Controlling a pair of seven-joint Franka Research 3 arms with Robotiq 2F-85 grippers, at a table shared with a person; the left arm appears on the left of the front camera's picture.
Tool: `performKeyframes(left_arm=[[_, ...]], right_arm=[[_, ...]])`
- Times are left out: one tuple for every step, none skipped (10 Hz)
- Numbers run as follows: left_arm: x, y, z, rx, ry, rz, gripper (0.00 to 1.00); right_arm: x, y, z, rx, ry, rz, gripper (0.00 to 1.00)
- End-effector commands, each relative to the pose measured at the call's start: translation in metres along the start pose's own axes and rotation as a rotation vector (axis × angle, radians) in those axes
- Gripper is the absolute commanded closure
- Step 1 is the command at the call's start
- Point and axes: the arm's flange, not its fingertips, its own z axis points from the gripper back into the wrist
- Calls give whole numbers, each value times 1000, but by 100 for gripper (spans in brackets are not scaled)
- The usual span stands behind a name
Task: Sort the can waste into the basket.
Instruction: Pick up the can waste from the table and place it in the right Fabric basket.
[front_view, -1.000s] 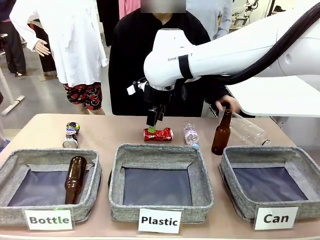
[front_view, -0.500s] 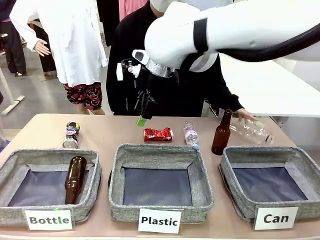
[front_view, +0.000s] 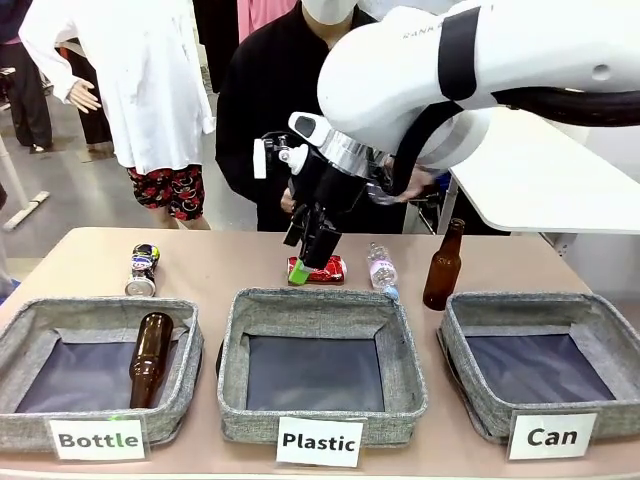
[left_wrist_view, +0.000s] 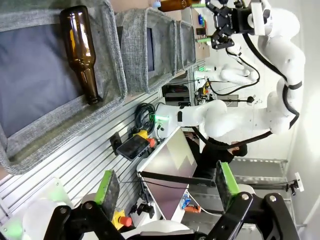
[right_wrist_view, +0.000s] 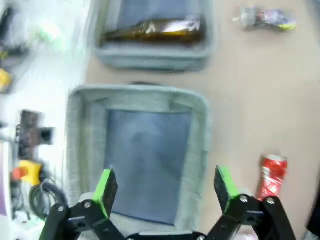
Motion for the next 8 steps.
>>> performKeyframes(left_arm=[[-5, -1, -2, 3, 12, 13, 0], [-5, -1, -2, 3, 12, 13, 0], [-5, -1, -2, 3, 12, 13, 0], [-5, -1, -2, 3, 12, 13, 0], [-5, -1, -2, 3, 12, 13, 0], [-5, -1, -2, 3, 12, 13, 0], [-5, -1, -2, 3, 12, 13, 0], [-5, -1, -2, 3, 12, 13, 0]], right_arm=[[16, 3, 22, 231, -6, 165, 0], [2, 32, 46, 272, -29, 128, 0], [-17, 56, 68, 294, -69, 58, 0], [-59, 81, 100, 286, -183, -95, 0], [-113, 105, 136, 232, -393, -222, 0], [-179, 140, 178, 66, -715, -263, 0], [-215, 168, 196, -9, -876, -234, 0], [-254, 196, 216, -109, -987, -293, 0]])
